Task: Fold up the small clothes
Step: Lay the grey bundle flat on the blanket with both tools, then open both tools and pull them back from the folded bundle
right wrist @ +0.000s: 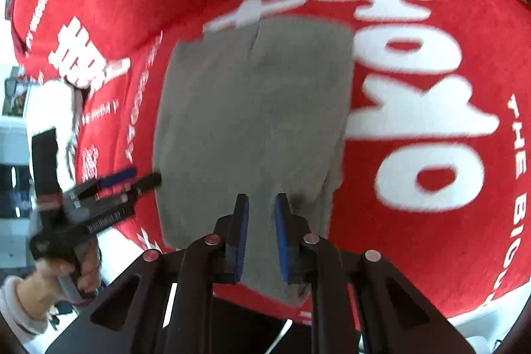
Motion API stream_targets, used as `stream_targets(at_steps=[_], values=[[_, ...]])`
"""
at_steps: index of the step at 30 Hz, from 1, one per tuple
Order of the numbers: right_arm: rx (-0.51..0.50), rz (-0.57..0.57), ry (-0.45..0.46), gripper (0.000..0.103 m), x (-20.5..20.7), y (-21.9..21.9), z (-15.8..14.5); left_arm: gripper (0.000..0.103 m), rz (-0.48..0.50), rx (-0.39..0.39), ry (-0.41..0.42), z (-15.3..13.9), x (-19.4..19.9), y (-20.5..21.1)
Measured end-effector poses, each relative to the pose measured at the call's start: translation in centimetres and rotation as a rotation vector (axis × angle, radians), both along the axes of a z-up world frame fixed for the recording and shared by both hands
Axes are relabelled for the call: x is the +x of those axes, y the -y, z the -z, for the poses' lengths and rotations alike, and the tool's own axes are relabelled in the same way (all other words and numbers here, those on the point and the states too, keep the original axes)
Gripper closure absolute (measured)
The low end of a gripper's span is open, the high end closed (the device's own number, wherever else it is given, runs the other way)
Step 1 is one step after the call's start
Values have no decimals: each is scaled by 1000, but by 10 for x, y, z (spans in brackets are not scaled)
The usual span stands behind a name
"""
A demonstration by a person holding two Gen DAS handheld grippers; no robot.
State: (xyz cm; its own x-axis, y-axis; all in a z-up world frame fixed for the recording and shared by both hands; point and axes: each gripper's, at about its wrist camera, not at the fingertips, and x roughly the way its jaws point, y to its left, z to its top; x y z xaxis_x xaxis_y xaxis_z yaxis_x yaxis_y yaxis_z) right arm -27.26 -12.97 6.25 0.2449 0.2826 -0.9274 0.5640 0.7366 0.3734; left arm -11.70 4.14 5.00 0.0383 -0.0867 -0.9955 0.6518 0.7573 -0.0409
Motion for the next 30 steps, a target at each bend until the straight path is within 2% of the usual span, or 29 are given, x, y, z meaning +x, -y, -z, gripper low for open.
stream_targets(at_steps=[3, 4, 6, 13, 19, 23, 24, 25, 27, 30], values=[[-38, -12, -99, 86, -8, -3, 29, 39, -3, -6, -10, 0, 0, -2], [-29, 0, -109, 90, -12, 0, 35, 39, -1, -7, -15, 0, 1, -2], [8, 43, -91, 90, -17, 6, 39, 39, 5, -6, -17, 0, 1, -2], [42, 76, -117, 88, -21, 13, 30, 39, -12, -3, -30, 0, 3, -3], [28, 94, -103, 87, -24, 14, 12, 39, -9, 7, -26, 0, 2, -2], [28, 151, -63, 85, -25, 24, -2, 39, -11, 13, -27, 1, 3, -2], [28, 177, -52, 83, -24, 28, -4, 39, -11, 15, -26, 1, 3, -2], [30, 190, -49, 72, -24, 31, -5, 39, -11, 18, -24, 1, 3, -2], [37, 227, -48, 59, -21, 35, -2, 39, -7, 25, -18, 2, 1, -1], [29, 229, -83, 59, -14, 37, 7, 39, 0, 42, -12, 2, 0, 1]])
